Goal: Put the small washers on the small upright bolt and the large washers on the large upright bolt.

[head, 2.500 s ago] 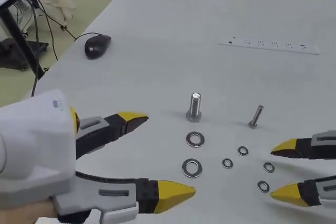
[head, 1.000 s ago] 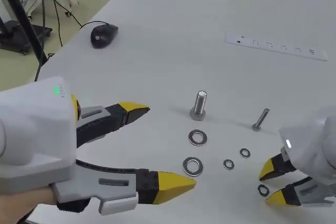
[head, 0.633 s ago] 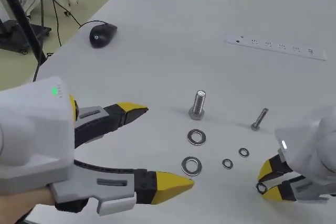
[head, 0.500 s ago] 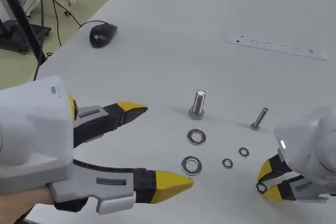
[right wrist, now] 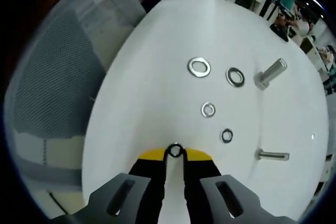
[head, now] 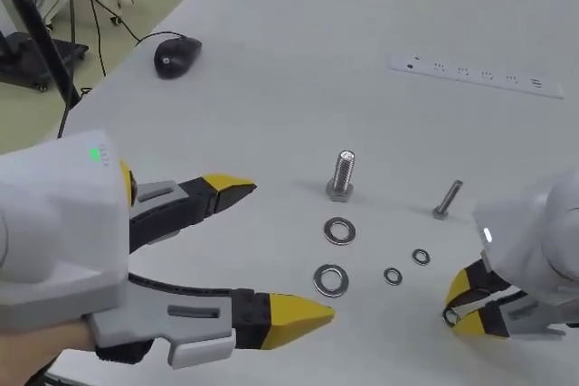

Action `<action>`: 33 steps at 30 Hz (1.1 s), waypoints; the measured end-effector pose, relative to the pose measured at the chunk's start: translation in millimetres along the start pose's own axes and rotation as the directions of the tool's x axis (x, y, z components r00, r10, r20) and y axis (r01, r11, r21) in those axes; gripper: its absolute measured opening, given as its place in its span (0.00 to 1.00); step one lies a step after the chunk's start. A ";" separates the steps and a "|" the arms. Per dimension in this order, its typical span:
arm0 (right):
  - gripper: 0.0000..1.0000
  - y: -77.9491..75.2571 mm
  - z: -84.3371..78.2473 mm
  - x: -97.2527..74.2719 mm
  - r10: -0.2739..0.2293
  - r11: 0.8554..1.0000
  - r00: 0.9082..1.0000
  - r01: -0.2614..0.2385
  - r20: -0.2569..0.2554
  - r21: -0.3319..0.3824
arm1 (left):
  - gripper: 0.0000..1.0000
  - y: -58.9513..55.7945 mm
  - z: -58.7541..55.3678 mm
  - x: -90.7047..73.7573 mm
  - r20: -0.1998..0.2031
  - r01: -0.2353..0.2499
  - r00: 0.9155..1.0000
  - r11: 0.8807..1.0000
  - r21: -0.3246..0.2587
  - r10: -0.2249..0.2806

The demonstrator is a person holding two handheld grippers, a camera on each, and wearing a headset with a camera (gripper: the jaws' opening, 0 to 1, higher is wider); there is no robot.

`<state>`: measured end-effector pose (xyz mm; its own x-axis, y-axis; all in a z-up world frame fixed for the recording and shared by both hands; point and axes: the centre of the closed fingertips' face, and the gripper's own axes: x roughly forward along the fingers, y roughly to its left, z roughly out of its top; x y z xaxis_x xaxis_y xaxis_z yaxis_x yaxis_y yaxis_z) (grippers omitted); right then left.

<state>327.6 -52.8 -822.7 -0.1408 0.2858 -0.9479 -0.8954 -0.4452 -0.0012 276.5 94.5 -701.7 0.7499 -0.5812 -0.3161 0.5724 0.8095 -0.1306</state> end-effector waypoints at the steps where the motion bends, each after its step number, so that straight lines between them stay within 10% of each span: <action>1: 0.11 -0.6 1.4 -1.5 -0.003 1.000 1.000 0.003 0.006 0.001 | 0.79 0.3 0.2 -0.1 0.000 0.000 1.000 1.000 0.000 0.000; 21: 0.12 -85.0 0.3 -83.7 -0.204 0.976 0.978 0.200 0.047 0.087 | 0.79 3.5 -6.2 5.7 -0.036 0.010 0.999 1.000 0.008 -0.010; 33: 0.12 -119.4 5.8 -84.3 -0.210 0.975 0.977 0.207 0.023 0.081 | 0.79 3.6 -1.8 2.1 -0.033 0.001 0.999 1.000 0.015 -0.001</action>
<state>444.0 -18.8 -740.8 0.0406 0.3922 -0.9190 -0.9362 -0.3065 -0.1721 279.5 96.3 -704.5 0.7380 -0.5790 -0.3466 0.5783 0.8074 -0.1173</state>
